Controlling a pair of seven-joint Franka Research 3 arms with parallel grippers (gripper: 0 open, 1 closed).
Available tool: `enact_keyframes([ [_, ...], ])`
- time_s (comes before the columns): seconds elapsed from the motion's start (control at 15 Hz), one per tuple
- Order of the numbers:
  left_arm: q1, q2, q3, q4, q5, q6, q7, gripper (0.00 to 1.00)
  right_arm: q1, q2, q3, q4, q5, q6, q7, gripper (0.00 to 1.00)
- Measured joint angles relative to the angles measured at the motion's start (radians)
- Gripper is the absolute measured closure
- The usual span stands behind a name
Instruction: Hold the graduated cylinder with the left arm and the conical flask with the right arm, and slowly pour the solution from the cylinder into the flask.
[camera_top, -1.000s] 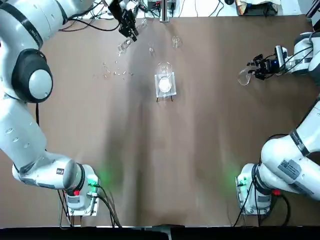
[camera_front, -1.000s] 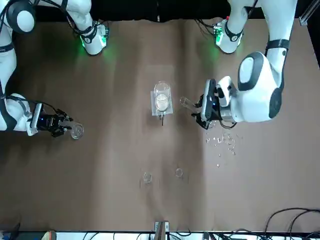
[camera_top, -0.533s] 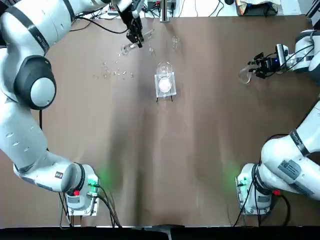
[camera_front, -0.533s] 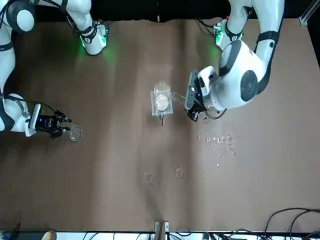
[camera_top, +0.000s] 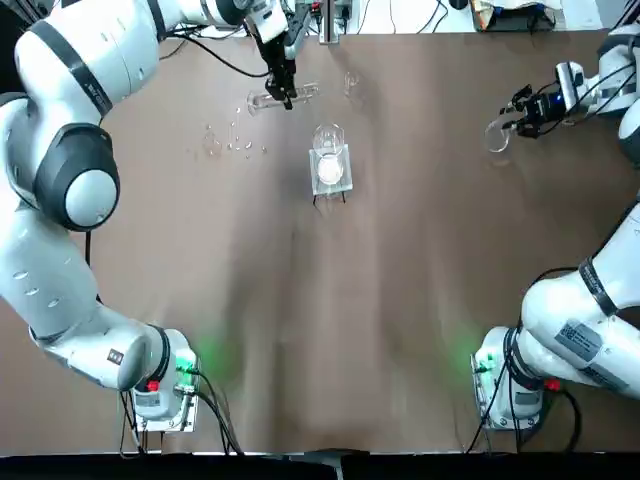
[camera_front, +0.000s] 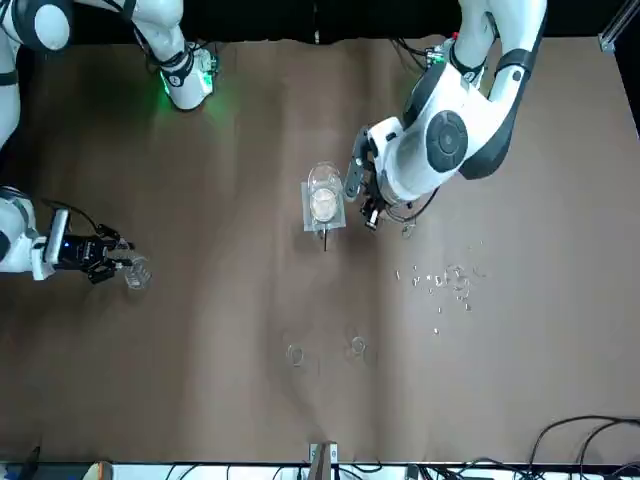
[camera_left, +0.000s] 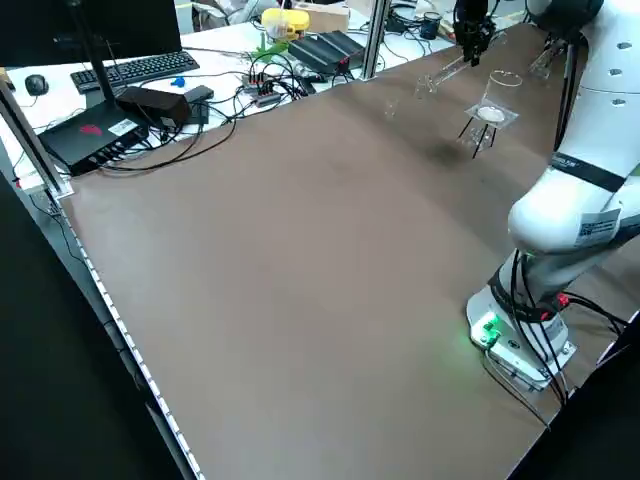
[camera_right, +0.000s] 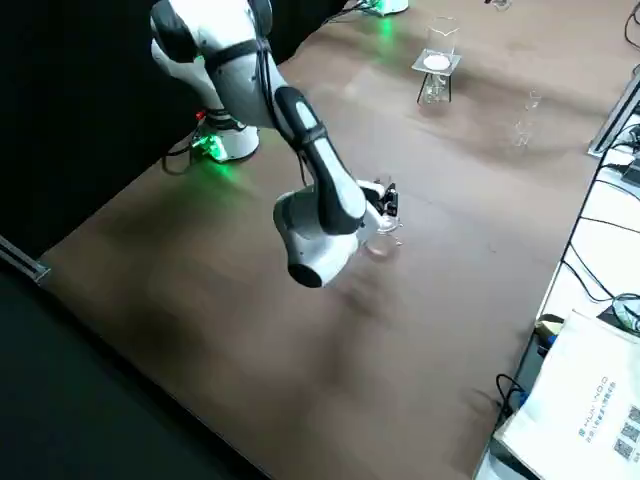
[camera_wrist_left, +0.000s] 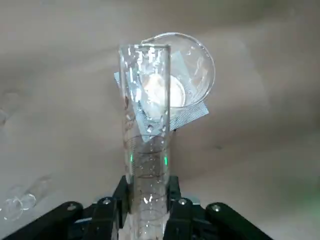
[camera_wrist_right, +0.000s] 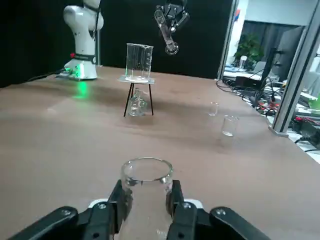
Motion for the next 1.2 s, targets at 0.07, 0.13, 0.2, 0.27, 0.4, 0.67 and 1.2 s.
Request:
enact_keyframes([
  [0.07,-0.007,0.000,0.000,-0.001,0.017,0.000,-0.001,0.66,0.005,-0.015,0.000,0.004,-0.011,0.000,0.019,0.61],
  [0.13,-0.013,0.000,0.000,-0.002,0.036,0.000,-0.007,0.66,0.010,-0.032,0.000,0.006,-0.020,0.000,0.041,0.61],
  [0.2,-0.019,0.000,0.000,-0.004,0.049,0.001,-0.019,0.66,0.016,-0.049,0.000,0.009,-0.033,0.000,0.065,0.61],
  [0.27,-0.025,0.000,0.000,-0.005,0.059,0.003,-0.028,0.66,0.024,-0.068,0.000,0.010,-0.047,0.000,0.089,0.61],
  [0.4,-0.037,0.000,0.000,-0.007,0.083,0.007,-0.038,0.66,0.046,-0.113,0.001,0.011,-0.066,0.000,0.127,0.61],
  [0.67,-0.069,0.000,0.000,-0.010,0.138,0.017,-0.080,0.66,0.090,-0.208,0.001,0.011,-0.104,0.012,0.159,0.61],
  [1.2,-0.114,0.000,0.000,-0.015,0.269,0.029,-0.165,0.66,0.153,-0.311,0.003,0.006,-0.123,0.021,0.330,0.61],
])
